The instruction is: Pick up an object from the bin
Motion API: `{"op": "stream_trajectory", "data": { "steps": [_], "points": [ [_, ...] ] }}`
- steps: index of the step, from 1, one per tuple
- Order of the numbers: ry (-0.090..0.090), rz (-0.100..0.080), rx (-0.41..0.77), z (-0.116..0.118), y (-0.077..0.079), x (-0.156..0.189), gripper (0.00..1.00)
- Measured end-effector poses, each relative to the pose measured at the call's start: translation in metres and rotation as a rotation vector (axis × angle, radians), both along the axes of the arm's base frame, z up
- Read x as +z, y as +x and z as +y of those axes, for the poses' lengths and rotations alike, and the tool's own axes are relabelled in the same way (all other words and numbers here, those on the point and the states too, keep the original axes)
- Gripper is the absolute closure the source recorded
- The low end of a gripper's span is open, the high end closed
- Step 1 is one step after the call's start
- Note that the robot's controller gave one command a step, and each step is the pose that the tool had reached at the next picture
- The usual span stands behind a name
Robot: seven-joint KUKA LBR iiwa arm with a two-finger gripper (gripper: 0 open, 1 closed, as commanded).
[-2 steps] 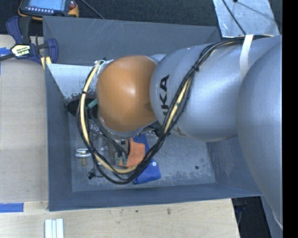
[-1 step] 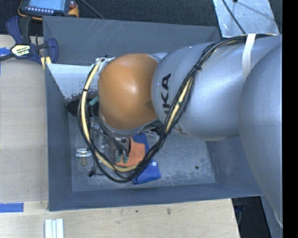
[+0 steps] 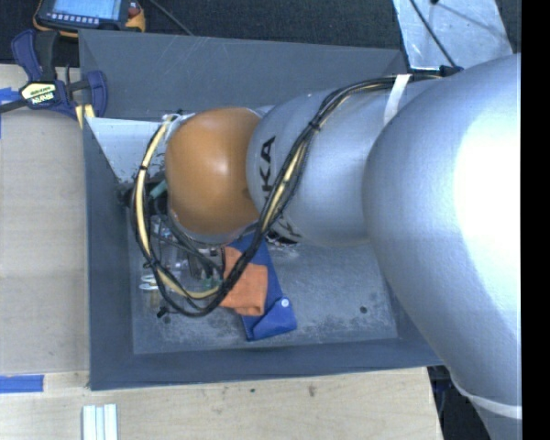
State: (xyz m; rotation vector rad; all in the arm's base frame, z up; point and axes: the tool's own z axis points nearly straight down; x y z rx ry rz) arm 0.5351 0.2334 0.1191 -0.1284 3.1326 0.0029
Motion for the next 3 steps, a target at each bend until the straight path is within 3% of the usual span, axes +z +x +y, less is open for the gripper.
{"op": "stream_trajectory", "data": {
  "steps": [1,2,3],
  "points": [
    [-0.003,0.010,-0.028,0.001,0.008,-0.036,0.00],
    [0.001,0.000,-0.082,-0.004,0.011,0.003,0.00],
    [-0.001,0.001,0.018,0.002,0.005,-0.032,0.00]
  ]
}}
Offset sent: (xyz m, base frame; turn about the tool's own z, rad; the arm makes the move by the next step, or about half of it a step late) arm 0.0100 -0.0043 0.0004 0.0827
